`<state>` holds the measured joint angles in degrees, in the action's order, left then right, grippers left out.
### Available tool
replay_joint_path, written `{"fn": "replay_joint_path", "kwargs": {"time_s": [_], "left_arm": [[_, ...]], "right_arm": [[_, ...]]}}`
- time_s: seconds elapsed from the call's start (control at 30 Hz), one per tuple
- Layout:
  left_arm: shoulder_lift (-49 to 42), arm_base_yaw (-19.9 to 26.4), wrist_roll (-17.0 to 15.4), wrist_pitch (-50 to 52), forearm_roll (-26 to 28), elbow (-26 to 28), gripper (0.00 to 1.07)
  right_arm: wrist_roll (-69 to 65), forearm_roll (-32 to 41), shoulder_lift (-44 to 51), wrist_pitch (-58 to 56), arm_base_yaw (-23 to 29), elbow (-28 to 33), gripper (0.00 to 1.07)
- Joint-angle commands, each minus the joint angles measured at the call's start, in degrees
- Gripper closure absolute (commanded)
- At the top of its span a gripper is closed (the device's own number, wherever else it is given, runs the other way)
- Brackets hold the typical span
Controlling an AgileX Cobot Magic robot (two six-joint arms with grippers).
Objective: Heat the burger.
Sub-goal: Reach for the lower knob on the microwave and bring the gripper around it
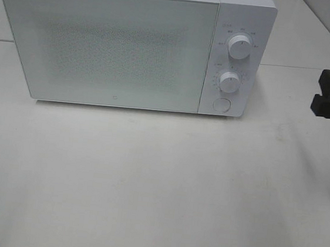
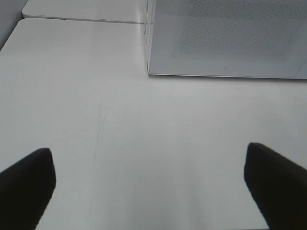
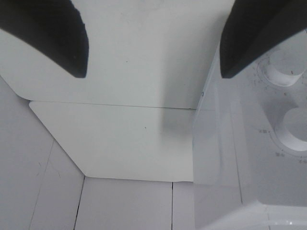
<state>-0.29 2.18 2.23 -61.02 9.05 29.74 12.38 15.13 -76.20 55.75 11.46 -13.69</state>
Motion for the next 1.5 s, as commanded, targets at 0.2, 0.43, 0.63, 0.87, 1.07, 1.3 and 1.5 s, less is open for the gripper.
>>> {"fn": "replay_joint_path", "kwargs": {"time_s": [0.2,0.43,0.63,0.87,1.07,1.3,1.5], "left_arm": [[-1.5,0.0,-0.4,-0.1,0.4,-0.2,0.06],[-1.5,0.0,-0.4,-0.1,0.4,-0.2,0.06],[-1.5,0.0,-0.4,-0.1,0.4,-0.2,0.06],[-1.5,0.0,-0.4,-0.1,0.4,-0.2,0.06],[-1.5,0.0,-0.4,-0.1,0.4,-0.2,0.06],[-1.4,0.0,-0.4,-0.1,0.4,-0.2,0.06],[-1.4,0.0,-0.4,-0.1,0.4,-0.2,0.06]], "right_arm": [[3.2,11.9,-8.4,13.6,12.2,0.0,0.32],[4.3,25.9,-14.1,21.5,24.4,-0.7,0.32],[7.2,32.0,-17.0,23.3,29.8,-3.1,0.32],[8.8,36.4,-21.4,24.5,33.5,-9.2,0.32],[8.8,36.3,-23.5,24.2,33.5,-11.9,0.32],[9.1,36.3,-27.4,24.3,33.2,-16.0,0.32],[9.1,36.6,-29.9,23.9,33.2,-19.3,0.32]]}}
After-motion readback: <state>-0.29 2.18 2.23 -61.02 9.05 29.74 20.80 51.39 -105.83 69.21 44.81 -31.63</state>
